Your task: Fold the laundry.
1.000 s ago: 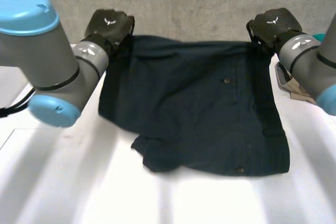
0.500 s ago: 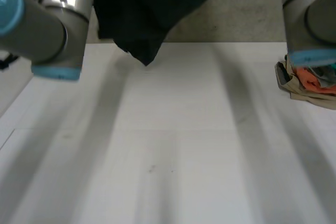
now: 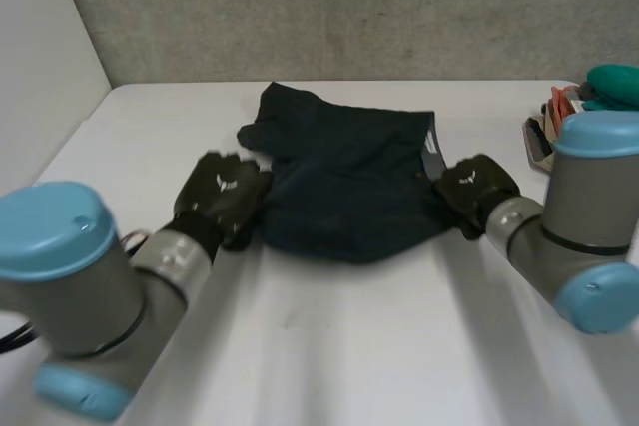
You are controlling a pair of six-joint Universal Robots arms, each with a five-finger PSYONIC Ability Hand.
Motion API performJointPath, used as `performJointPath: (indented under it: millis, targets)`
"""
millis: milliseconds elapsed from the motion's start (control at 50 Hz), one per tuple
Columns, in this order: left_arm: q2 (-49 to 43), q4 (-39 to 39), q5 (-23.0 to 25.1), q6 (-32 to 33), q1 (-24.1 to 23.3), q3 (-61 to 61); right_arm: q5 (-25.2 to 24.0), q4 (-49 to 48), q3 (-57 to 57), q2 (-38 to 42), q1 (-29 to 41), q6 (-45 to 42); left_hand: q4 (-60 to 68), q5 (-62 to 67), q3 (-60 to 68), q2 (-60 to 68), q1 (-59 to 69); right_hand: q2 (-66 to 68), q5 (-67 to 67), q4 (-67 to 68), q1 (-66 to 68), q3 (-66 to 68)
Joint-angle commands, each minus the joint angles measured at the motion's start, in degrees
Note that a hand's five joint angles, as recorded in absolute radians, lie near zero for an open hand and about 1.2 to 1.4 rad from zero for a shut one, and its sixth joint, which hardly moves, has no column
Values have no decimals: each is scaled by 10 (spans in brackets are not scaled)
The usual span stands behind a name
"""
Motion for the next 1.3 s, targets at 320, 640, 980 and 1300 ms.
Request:
performJointPath:
  millis: [320,640,980,1300]
  targets:
    - [223,-408,20,26,-103,-67,-125,303,243,-376,-118,-258,113,135,116,112,148,116,135,114,161,118]
    - [-155,-7,17,105,-28,259,-27,49,9,-79,-91,-16,113,135,116,112,148,116,135,114,161,118]
    - [-471,20,19,133,5,630,28,-282,-186,189,-34,-15,-581,-559,-578,-581,-545,-584,-565,-586,-539,-582]
    - [-265,50,-3,124,-15,381,8,36,-50,-19,-58,128,-587,-565,-584,-588,-552,-565,-545,-567,-520,-563]
